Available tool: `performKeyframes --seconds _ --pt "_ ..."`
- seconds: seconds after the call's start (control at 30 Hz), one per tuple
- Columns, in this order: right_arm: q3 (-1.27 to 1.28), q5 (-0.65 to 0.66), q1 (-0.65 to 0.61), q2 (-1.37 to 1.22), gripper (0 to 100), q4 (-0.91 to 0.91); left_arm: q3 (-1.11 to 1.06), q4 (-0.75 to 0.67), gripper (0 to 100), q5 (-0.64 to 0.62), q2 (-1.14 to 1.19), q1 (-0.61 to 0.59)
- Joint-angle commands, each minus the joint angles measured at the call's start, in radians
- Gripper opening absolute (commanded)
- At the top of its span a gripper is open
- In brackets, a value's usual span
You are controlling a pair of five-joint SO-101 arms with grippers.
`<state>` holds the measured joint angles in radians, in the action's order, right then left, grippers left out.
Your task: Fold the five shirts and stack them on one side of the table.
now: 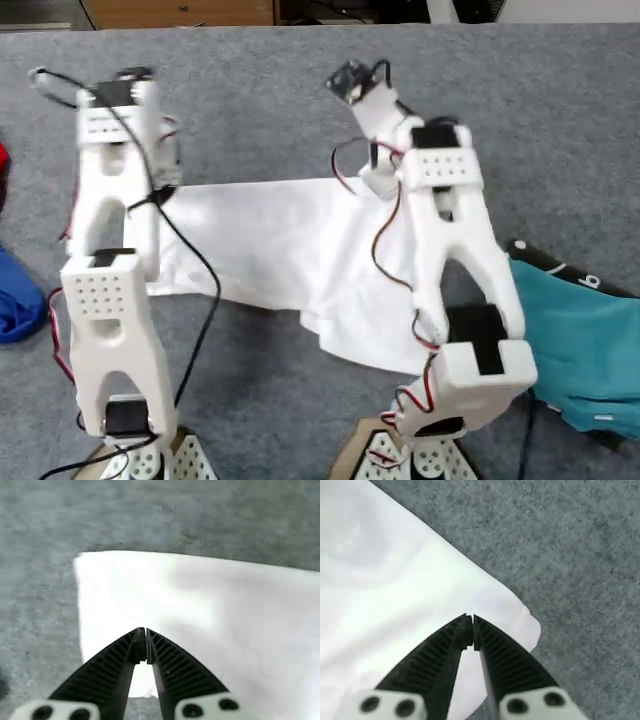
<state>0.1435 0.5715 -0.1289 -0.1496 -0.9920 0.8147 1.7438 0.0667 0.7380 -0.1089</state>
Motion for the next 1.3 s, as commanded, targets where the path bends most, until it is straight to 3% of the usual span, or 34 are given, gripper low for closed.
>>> performKeyframes --seconds 0.0,0.17,0.37,0.83,1.27 --pt "0.173 -0.044 0.010 0.073 1.6 0.226 -0.005 -0.044 2 0.003 -0.008 0.104" --pt "0.275 -0.106 0.019 0.067 1.6 0.430 -0.046 -0.143 2 -0.041 0.027 0.132" --pt "0.231 -0.133 0.038 -0.099 1.6 0.568 -0.129 -0.114 2 -0.034 0.090 0.109" --pt "-0.050 -0.132 0.068 -0.300 1.6 0.387 -0.175 0.012 2 0.044 -0.076 0.094" --pt "-0.065 -0.132 0.065 -0.320 1.6 0.387 -0.462 -0.117 2 0.046 -0.125 0.075"
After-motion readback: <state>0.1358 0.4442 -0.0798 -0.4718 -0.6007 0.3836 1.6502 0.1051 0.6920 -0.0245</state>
